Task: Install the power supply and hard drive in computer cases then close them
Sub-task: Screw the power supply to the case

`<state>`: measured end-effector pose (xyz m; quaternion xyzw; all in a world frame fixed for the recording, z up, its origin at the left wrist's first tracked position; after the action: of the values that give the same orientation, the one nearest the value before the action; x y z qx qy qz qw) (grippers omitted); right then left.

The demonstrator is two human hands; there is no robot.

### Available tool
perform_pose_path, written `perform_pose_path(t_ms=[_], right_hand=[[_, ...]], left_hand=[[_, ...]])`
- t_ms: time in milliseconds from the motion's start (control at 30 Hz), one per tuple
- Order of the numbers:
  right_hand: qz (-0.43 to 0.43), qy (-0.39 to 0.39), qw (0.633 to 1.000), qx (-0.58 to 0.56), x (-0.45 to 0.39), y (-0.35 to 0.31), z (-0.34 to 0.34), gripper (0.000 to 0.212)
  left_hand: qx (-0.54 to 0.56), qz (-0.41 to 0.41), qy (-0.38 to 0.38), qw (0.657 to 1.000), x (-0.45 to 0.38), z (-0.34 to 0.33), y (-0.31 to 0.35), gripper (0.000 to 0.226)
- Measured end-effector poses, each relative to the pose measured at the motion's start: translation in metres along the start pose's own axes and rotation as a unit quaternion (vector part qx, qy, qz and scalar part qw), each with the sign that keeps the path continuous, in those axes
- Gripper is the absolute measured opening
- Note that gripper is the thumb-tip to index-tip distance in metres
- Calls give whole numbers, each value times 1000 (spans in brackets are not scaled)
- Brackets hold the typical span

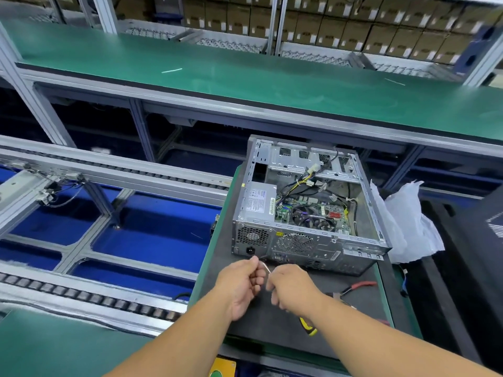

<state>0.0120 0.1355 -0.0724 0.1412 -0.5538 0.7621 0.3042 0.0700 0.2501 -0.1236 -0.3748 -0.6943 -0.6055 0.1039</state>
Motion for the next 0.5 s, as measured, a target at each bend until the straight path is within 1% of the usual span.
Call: perform_pose_path(t_ms=[67, 167, 267, 300, 367, 433, 500], right_hand=[[-24, -2, 999, -31, -2, 9, -2, 21], [-40, -6, 998, -46, -5, 15, -6, 18], [-50, -34, 995, -79, -10, 16, -10, 17], [-46, -47, 995, -74, -11, 16, -12, 19], [-34, -59, 997, -28, -16, 15, -15, 20], [-22, -50, 998, 10, -18, 15, -16, 17], [-24, -43, 999, -21, -18, 18, -17, 15]], left_hand=[[-17, 3, 11, 1000, -3, 0, -5, 26], [-19, 13, 15, 1000, -10, -5, -12, 23], [-37, 16, 29, 999, -18, -6, -13, 23], [-42, 15, 36, 998, -21, -4, -12, 23], [-47, 11, 45, 998, -25, -3, -12, 23], [-58, 12, 47, 997, -29, -4, -15, 22], [-80, 13, 52, 995, -32, -2, -17, 22]])
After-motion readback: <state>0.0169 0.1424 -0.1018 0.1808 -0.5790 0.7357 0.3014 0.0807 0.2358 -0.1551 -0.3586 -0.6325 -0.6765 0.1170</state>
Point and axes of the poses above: each hand's wrist, its own x-axis away from the middle knuckle, its own z-axis out of the back of the hand, y = z × x, the point moved 7 cm from there along -x, towards the middle knuckle, and after that the axes turned 11 degrees about -x, right-handed, at the moved point
